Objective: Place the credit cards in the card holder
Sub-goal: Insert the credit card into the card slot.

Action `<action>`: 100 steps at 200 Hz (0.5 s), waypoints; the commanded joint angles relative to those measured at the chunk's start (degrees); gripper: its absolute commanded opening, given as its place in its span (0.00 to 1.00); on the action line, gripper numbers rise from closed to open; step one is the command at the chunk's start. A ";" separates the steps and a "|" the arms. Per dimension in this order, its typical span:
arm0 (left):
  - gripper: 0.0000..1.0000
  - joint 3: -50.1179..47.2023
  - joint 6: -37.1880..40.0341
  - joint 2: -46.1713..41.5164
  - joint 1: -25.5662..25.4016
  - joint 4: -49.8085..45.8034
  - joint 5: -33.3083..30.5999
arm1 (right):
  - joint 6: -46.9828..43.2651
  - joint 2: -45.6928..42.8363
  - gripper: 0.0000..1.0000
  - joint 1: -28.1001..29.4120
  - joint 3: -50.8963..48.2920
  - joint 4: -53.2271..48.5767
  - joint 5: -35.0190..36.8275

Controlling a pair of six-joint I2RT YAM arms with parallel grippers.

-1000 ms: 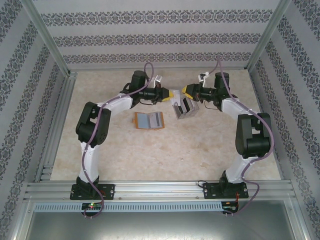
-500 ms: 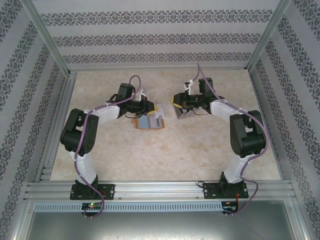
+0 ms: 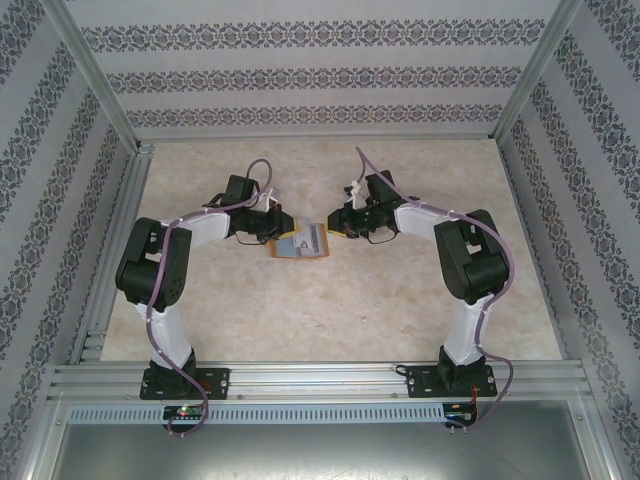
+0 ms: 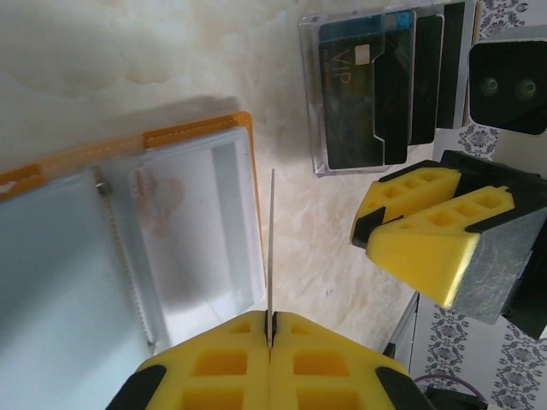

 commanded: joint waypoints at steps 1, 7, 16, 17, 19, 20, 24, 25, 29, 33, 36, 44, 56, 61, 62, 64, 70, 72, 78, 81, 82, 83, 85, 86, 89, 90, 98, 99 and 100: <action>0.00 -1.15 3.74 -2.31 2.08 -2.96 0.04 | -4.52 1.44 0.21 2.06 3.20 -4.92 3.91; 0.00 -1.29 3.90 -2.44 2.37 -2.83 -0.03 | -4.42 1.71 0.20 2.29 3.34 -4.77 3.92; 0.00 -1.49 4.21 -2.29 2.68 -2.95 -0.05 | -4.24 2.09 0.20 2.59 3.60 -4.57 4.00; 0.00 -1.52 4.25 -2.28 2.73 -3.01 -0.05 | -4.24 2.11 0.20 2.62 3.60 -4.57 4.00; 0.00 -1.49 4.34 -2.23 2.83 -3.09 -0.05 | -4.23 2.24 0.19 2.68 3.65 -4.57 4.01; 0.00 -1.48 4.44 -2.21 2.80 -3.12 -0.05 | -4.23 2.28 0.19 2.71 3.67 -4.66 4.01; 0.00 -1.51 4.61 -2.14 2.81 -3.42 -0.03 | -4.31 2.45 0.19 2.85 3.82 -4.79 4.10; 0.00 -1.49 4.71 -2.12 2.79 -3.42 -0.08 | -4.27 2.43 0.19 2.93 3.84 -4.77 4.10; 0.00 -1.54 4.87 -2.02 2.82 -3.58 -0.13 | -4.45 2.59 0.19 2.91 3.99 -4.95 4.18; 0.00 -1.61 4.97 -1.89 2.78 -3.53 -0.12 | -4.58 2.79 0.19 2.99 4.11 -5.06 4.31; 0.00 -1.70 5.02 -1.81 2.80 -3.52 -0.13 | -4.69 2.98 0.19 3.08 4.19 -5.21 4.42; 0.00 -1.87 5.30 -1.48 2.80 -3.53 -0.09 | -4.76 3.33 0.19 3.17 4.47 -5.46 4.54; 0.00 -2.00 5.51 -0.92 2.91 -3.58 -0.12 | -4.67 3.94 0.19 3.22 4.83 -5.74 4.38; 0.00 -2.07 5.51 -0.78 2.93 -3.32 -0.07 | -4.65 4.10 0.19 3.26 4.92 -5.77 4.30; 0.00 -2.12 5.51 -0.78 2.90 -3.24 -0.06 | -4.66 4.13 0.19 3.26 4.92 -5.79 4.29; 0.00 -2.14 5.47 -0.69 2.87 -3.20 -0.05 | -4.74 4.24 0.19 3.22 4.99 -5.80 4.34; 0.00 -2.31 5.30 -0.56 2.93 -2.78 -0.04 | -4.81 4.32 0.19 3.30 5.09 -5.90 4.39; 0.00 -2.37 5.26 -0.51 2.92 -2.66 -0.05 | -4.84 4.44 0.19 3.34 5.10 -5.94 4.44; 0.00 -2.46 5.12 -0.36 2.87 -2.46 -0.09 | -4.90 4.57 0.19 3.35 5.25 -6.11 4.53; 0.00 -2.52 5.15 -0.25 2.94 -2.35 -0.13 | -4.93 4.67 0.19 3.35 5.27 -6.20 4.54; 0.00 -2.48 5.16 -0.25 2.90 -2.36 -0.13 | -4.94 4.68 0.19 3.35 5.27 -6.22 4.58; 0.00 -2.46 5.20 -0.25 2.88 -2.32 -0.13 | -4.94 4.73 0.19 3.35 5.27 -6.23 4.56; 0.00 -2.40 5.17 -0.14 2.93 -2.28 -0.14 | -4.94 4.78 0.19 3.35 5.27 -6.26 4.54; 0.00 -2.38 5.21 -0.11 2.90 -2.28 -0.14 | -4.98 4.82 0.19 3.35 5.27 -6.25 4.54; 0.00 -2.42 5.24 -0.05 2.87 -2.29 -0.07 | -5.00 4.93 0.19 3.28 5.27 -6.28 4.55; 0.00 -2.39 5.24 0.02 2.86 -2.32 -0.06 | -5.01 4.94 0.19 3.36 5.32 -6.30 4.54; 0.00 -2.44 5.14 0.12 2.94 -2.20 -0.22 | -5.03 5.08 0.19 3.37 5.36 -6.46 4.52; 0.00 -2.49 5.15 0.15 2.90 -2.11 -0.22 | -5.03 5.14 0.19 3.40 5.36 -6.44 4.53; 0.00 -2.55 5.15 0.17 2.88 -2.06 -0.22 | -4.98 5.18 0.19 3.42 5.36 -6.43 4.53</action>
